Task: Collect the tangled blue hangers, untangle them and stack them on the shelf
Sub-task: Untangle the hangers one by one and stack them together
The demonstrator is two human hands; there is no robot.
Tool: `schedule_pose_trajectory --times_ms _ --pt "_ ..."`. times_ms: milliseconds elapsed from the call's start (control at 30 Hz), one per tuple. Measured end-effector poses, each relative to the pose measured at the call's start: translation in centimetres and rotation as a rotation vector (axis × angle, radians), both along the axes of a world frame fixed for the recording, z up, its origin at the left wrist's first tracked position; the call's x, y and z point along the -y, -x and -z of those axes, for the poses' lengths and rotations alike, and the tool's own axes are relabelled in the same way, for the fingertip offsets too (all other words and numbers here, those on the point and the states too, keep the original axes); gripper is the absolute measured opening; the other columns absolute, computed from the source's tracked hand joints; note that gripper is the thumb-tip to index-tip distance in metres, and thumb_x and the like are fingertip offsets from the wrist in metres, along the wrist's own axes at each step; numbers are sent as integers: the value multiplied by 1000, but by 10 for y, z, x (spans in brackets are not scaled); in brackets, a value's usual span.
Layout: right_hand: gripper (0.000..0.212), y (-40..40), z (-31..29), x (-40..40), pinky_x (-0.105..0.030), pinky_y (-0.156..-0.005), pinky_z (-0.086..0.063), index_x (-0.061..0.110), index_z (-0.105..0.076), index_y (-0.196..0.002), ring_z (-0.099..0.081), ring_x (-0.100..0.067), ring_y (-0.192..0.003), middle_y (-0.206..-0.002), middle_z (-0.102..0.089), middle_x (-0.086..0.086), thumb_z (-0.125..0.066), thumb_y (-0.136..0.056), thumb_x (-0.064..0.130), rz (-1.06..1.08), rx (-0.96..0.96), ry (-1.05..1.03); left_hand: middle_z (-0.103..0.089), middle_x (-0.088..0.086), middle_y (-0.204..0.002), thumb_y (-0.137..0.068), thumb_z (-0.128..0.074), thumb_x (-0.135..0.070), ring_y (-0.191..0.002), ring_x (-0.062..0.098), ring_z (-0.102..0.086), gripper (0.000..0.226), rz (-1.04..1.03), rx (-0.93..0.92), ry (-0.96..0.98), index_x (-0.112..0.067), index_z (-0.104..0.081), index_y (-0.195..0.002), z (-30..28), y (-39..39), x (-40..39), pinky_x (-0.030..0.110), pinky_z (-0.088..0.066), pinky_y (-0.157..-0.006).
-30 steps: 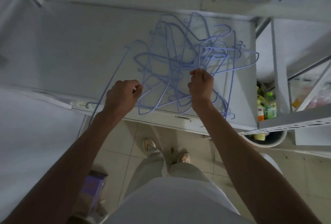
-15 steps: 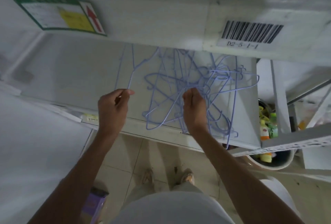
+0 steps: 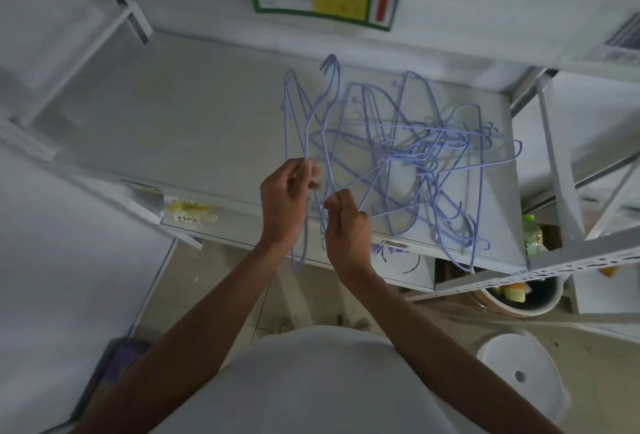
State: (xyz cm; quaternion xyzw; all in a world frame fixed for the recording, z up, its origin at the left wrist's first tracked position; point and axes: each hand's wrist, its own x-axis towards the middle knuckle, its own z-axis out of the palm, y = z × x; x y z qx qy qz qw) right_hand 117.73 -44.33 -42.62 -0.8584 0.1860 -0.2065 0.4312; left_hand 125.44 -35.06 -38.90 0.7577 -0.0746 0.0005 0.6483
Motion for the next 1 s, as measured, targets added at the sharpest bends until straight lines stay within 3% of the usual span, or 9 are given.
schedule_pose_trajectory --times_ms 67,133,233,400,533,767,900,1000 --pt "31 4 0 -19 -38 -45 -41 16 -49 -91 -54 -34 -49 -56 -53 0 -31 -106 37 5 -43 122 -81 -6 -96 -104 -56 -33 -89 13 -78 20 56 -23 20 -29 -76 -101 6 -4 -7 37 -61 -75" --pt "29 6 3 -36 -40 -48 -46 18 -47 -92 -59 -32 -54 -63 -61 0 -30 -107 36 34 -71 122 -81 -8 -103 -104 -57 -35 -96 17 -77 19 94 -57 51 -33 -77 -103 13 -4 -15 47 -61 -86" --pt "24 7 7 -59 -39 -49 -49 25 -48 -94 -63 -18 -54 -69 -68 8 -32 -110 33 30 -56 -151 -81 -5 -105 -104 -57 -32 -97 25 -77 20 136 -105 98 -28 -76 -105 23 0 -28 51 -61 -85" --pt "23 17 17 -96 -31 -43 -31 33 -55 -99 -38 -12 -46 -54 -48 4 -35 -111 36 26 -16 -465 -80 6 -109 -104 -55 -22 -100 23 -77 26 234 -238 250 -4 -71 -115 33 6 -57 28 -62 -73" --pt "24 26 29 -126 -27 -46 -34 28 -51 -97 -40 -10 -48 -55 -47 6 -33 -111 34 6 -16 -500 -76 9 -120 -107 -53 -24 -92 26 -79 26 256 -322 239 -5 -64 -122 18 -22 -74 40 -64 -79" --pt "36 12 39 -132 -20 -43 -30 14 -56 -97 -34 -6 -44 -55 -41 7 -30 -114 31 29 -90 -740 -79 11 -81 -107 -53 -25 -67 25 -77 31 428 -381 90 1 -68 -108 22 -47 -71 36 -64 -65" --pt "37 12 47 -123 -18 -39 -27 15 -59 -92 -32 -8 -39 -51 -40 7 -32 -114 30 14 -175 -825 -77 16 -76 -109 -48 -24 -68 31 -77 32 415 -390 131 0 -65 -98 37 -46 -73 37 -64 -63" --pt "40 11 48 -119 -18 -38 -26 15 -56 -86 -29 -6 -39 -51 -36 11 -33 -114 30 7 -203 -854 -75 19 -72 -111 -42 -28 -64 36 -76 36 412 -385 133 -2 -60 -94 45 -40 -76 46 -65 -62"
